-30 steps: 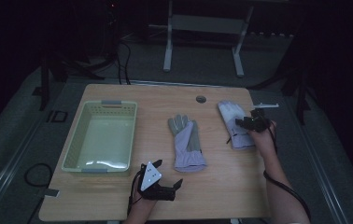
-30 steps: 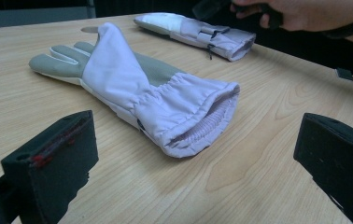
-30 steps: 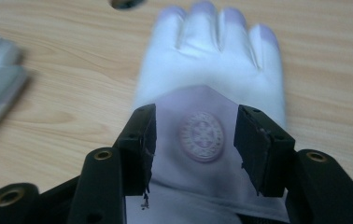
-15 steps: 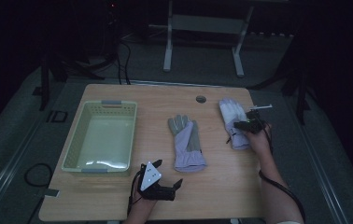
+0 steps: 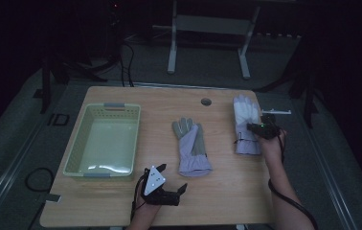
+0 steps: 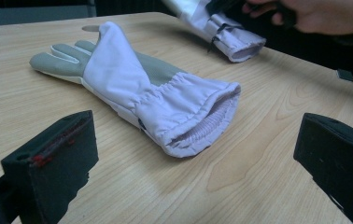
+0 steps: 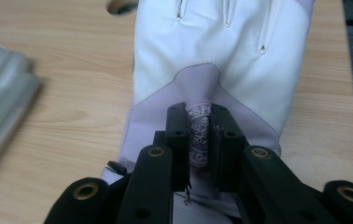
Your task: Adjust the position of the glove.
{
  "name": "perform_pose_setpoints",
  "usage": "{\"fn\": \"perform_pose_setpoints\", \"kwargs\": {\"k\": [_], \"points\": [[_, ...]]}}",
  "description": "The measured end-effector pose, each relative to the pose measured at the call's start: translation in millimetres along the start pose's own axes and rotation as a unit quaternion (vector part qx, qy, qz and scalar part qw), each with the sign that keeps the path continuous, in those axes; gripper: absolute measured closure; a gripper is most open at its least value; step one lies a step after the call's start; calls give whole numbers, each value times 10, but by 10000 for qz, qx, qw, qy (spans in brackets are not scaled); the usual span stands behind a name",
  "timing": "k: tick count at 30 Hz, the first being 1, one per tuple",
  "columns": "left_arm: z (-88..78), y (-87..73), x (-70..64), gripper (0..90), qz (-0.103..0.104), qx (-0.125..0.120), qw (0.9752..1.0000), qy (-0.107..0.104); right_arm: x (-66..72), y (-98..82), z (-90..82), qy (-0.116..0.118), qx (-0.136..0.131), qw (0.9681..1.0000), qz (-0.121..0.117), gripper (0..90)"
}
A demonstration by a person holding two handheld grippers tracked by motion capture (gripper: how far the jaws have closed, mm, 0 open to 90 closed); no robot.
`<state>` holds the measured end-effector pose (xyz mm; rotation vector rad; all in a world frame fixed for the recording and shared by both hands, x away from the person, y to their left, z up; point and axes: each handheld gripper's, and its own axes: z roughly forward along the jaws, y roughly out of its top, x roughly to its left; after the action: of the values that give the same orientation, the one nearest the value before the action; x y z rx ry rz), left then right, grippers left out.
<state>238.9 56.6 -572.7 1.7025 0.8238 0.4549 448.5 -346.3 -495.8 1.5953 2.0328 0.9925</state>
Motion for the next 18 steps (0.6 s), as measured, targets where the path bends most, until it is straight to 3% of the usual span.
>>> {"fn": "perform_pose_setpoints", "kwargs": {"k": [11, 14, 18], "points": [[5, 2, -7, 0, 37, 25, 10000, 6, 237, 73, -757, 81, -299, 9995, -101, 802], [3, 1, -6, 0, 33, 17, 10000, 6, 294, -3, -887, -10, -302, 9994, -156, 801], [3, 1, -7, 0, 32, 9, 10000, 8, 338, -194, -976, 80, -354, 9993, 35, 801]]}}
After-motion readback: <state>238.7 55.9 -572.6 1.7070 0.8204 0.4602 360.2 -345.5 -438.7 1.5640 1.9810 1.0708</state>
